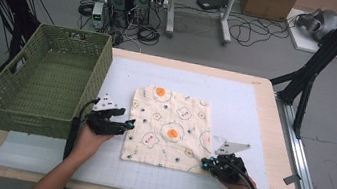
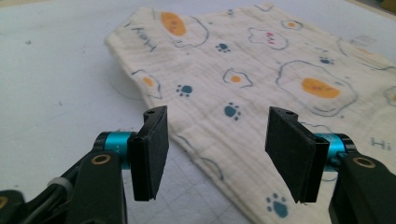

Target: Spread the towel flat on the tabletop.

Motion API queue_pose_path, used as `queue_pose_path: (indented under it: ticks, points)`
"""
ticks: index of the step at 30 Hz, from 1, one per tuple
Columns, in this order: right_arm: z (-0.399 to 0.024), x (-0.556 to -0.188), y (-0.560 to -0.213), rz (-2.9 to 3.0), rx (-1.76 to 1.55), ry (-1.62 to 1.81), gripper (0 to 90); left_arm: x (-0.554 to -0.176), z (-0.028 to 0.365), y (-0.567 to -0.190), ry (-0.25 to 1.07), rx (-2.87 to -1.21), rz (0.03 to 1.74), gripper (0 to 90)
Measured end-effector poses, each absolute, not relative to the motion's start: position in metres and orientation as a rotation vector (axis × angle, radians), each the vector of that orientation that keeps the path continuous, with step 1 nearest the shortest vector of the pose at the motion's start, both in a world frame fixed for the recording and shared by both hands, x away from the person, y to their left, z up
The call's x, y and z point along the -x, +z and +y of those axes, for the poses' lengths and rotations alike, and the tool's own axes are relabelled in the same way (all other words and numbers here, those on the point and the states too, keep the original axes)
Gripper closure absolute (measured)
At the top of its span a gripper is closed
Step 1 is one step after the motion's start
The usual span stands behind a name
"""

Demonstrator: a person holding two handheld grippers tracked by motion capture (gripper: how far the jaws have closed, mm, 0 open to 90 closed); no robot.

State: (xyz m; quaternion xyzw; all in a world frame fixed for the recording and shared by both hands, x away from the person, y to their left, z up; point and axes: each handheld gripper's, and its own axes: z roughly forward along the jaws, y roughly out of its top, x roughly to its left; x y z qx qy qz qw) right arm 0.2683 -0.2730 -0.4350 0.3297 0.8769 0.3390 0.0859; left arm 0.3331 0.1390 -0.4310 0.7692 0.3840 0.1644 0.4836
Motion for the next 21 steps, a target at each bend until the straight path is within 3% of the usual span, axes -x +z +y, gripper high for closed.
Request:
queue_pose_path:
  ticks: [5, 8, 13, 21]
  points:
    - [-0.282, -0.255, -0.432, 2.662, -0.983, 1.024, 87.3, -0.336, 0.135, -0.434, 0.395, -1.878, 0.946, 40.8]
    - [-0.288, -0.26, -0.431, 2.586, -1.054, 1.089, 71.0, -0.339, 0.129, -0.438, 0.371, -1.891, 0.958, 41.0]
    - [-0.286, -0.278, -0.426, 2.408, -1.132, 1.098, 57.0, -0.348, 0.121, -0.446, 0.376, -1.929, 0.978, 42.1]
    - [-0.272, -0.31, -0.43, 2.298, -1.167, 1.032, 49.7, -0.36, 0.108, -0.446, 0.375, -2.008, 0.961, 47.2]
